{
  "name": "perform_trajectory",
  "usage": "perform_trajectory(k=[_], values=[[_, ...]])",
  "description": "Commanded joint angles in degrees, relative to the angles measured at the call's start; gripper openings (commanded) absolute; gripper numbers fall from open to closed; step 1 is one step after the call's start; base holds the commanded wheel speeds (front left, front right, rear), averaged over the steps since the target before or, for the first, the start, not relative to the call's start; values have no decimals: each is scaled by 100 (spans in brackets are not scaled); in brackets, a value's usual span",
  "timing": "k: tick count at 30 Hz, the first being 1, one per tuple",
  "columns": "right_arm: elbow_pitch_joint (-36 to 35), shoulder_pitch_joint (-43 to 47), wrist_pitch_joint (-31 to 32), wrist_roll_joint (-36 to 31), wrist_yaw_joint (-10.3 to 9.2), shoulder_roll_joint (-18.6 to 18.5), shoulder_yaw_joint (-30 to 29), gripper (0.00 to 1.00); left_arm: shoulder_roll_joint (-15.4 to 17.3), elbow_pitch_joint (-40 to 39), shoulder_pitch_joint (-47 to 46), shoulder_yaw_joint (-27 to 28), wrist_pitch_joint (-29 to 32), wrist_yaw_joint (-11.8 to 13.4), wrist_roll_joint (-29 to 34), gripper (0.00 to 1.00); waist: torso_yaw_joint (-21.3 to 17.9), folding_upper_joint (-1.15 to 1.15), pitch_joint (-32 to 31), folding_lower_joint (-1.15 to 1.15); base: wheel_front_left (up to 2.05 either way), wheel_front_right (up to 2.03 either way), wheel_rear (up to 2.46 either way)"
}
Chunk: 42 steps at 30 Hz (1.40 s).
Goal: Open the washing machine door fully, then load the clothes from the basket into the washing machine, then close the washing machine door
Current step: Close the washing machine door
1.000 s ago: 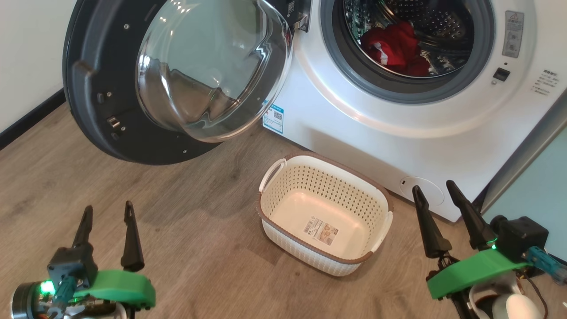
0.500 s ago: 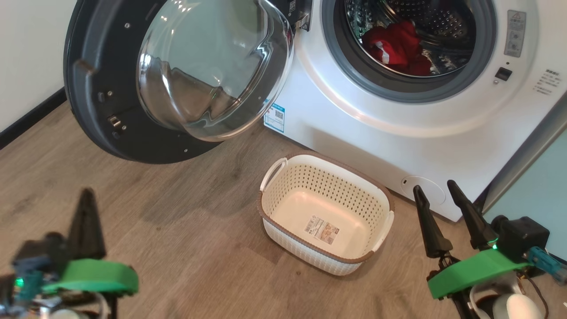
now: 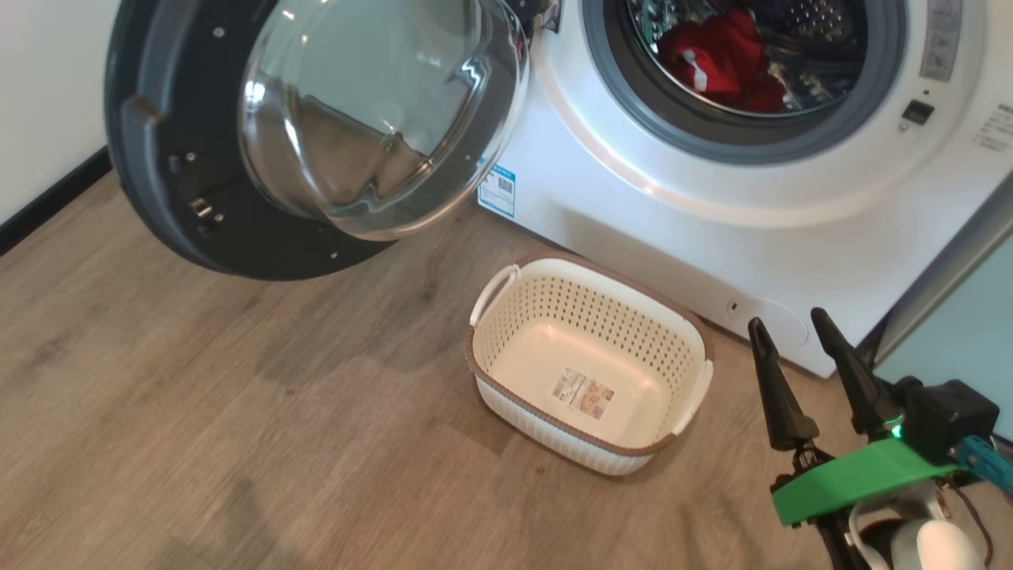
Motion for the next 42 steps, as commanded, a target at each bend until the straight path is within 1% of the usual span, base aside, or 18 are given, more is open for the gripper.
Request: perform_trajectory(k=[1,5,7,8,9,14,19,21,25,29,30,35,42], values=[[-239,-222,18,-58,0,-54,109,100,282,-34,-453,345,61,-94,-186,0,-41,0,44,0,0,0,0],[-354,-301,76,-118,0,-54,146,100,415,886,-1347,779,394,-506,-1200,0,-167,0,196,0,0,0,0],[-398,-346,97,-144,0,-54,168,100,558,1526,-1685,927,610,-617,-1525,0,-246,0,276,0,0,0,0],[-432,-393,114,-165,0,-54,187,100,585,2158,-2007,1073,845,-709,-1939,0,-327,0,360,0,0,0,0],[-445,-414,122,-174,0,-54,195,100,620,2453,-2134,1120,967,-763,-2099,0,-367,0,401,0,0,0,0],[-483,-511,171,-225,0,-88,234,100,726,3753,-2649,1340,1314,-904,-2625,0,-527,0,591,0,0,0,0],[-511,-597,202,-221,0,-134,263,100,871,4706,-2929,1447,1532,-983,-2843,0,-649,0,729,0,0,0,0],[-519,-607,229,-256,0,-158,248,100,879,4947,-3032,1493,1610,-1067,-2954,0,-673,0,774,0,0,0,0],[-569,-653,270,-281,0,-200,247,100,896,5320,-3110,1400,1863,-1227,-3022,0,-703,0,891,0,0,0,0],[-615,-726,312,-294,0,-258,278,100,858,5624,-3068,1221,2227,-1355,-3049,0,-745,0,985,0,0,0,0],[-615,-726,312,-294,0,-258,278,100,858,5624,-3068,1221,2227,-1355,-3049,0,-745,0,985,0,0,0,0],[-624,-795,343,-331,0,-342,309,100,667,5872,-3030,1141,2592,-1531,-3231,0,-823,0,1089,0,0,0,0],[-673,-891,372,-304,0,-422,349,100,496,6085,-2917,1106,2752,-1719,-3354,0,-1000,0,1248,0,0,0,0]])
